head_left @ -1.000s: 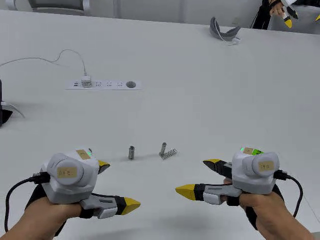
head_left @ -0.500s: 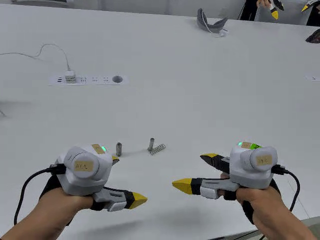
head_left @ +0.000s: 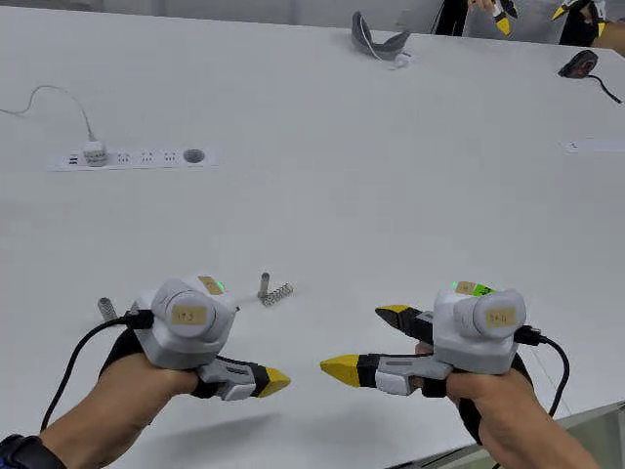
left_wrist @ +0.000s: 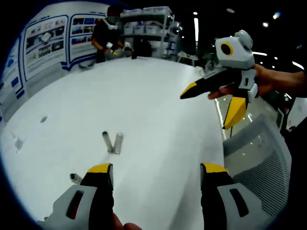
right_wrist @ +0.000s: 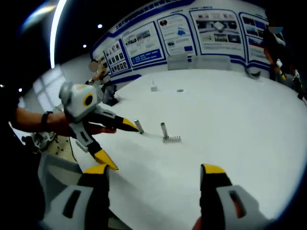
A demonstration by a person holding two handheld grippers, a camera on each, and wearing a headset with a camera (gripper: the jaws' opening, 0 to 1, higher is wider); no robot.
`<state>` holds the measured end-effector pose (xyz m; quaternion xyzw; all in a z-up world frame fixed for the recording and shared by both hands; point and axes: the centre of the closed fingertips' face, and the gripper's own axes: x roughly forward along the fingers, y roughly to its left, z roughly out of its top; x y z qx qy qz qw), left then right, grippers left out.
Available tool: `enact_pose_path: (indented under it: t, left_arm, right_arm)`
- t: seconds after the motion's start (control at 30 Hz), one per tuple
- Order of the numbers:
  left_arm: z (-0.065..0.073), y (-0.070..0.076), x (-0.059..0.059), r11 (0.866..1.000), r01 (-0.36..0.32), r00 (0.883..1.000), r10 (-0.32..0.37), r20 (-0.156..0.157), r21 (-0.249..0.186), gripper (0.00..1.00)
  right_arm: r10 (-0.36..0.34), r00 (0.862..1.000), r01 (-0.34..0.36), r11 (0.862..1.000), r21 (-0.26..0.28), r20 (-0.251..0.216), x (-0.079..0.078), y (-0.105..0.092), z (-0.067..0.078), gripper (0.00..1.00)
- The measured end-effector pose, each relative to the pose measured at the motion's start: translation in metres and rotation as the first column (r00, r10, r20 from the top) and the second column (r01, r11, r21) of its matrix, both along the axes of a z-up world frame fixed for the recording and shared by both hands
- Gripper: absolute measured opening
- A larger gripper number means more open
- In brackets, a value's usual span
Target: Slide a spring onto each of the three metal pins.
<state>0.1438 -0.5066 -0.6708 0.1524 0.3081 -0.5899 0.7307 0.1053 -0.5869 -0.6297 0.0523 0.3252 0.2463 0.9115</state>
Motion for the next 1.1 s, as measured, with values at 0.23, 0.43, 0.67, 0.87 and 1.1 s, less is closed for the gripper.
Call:
enact_pose_path:
  t: [0.23,0.43,0.67,0.87,1.1]
  left_arm:
    - [-0.011,-0.02,0.004,1.0,0.011,1.0,-0.011,-0.011,0.004,0.75]
    - [-0.02,-0.032,0.009,1.0,0.008,1.0,-0.008,-0.018,0.017,0.76]
    - [-0.028,-0.04,0.017,0.999,0.008,1.0,-0.008,-0.004,0.035,0.77]
    - [-0.041,-0.046,0.023,0.996,0.019,1.0,-0.019,0.005,0.084,0.77]
    - [-0.046,-0.054,0.027,0.995,0.012,1.0,-0.011,-0.001,0.096,0.78]
  right_arm:
    - [-0.03,1.0,0.03,0.999,0.016,-0.009,-0.006,-0.009,-0.001,0.79]
    - [-0.029,0.999,0.029,1.0,0.012,-0.015,-0.01,-0.012,-0.004,0.79]
    - [-0.025,0.999,0.025,1.0,0.017,-0.023,-0.012,-0.012,-0.006,0.79]
    - [-0.017,1.0,0.018,0.999,0.036,-0.025,-0.013,-0.013,-0.002,0.79]
    - [-0.032,0.999,0.033,0.998,0.044,-0.024,-0.014,-0.024,0.0,0.78]
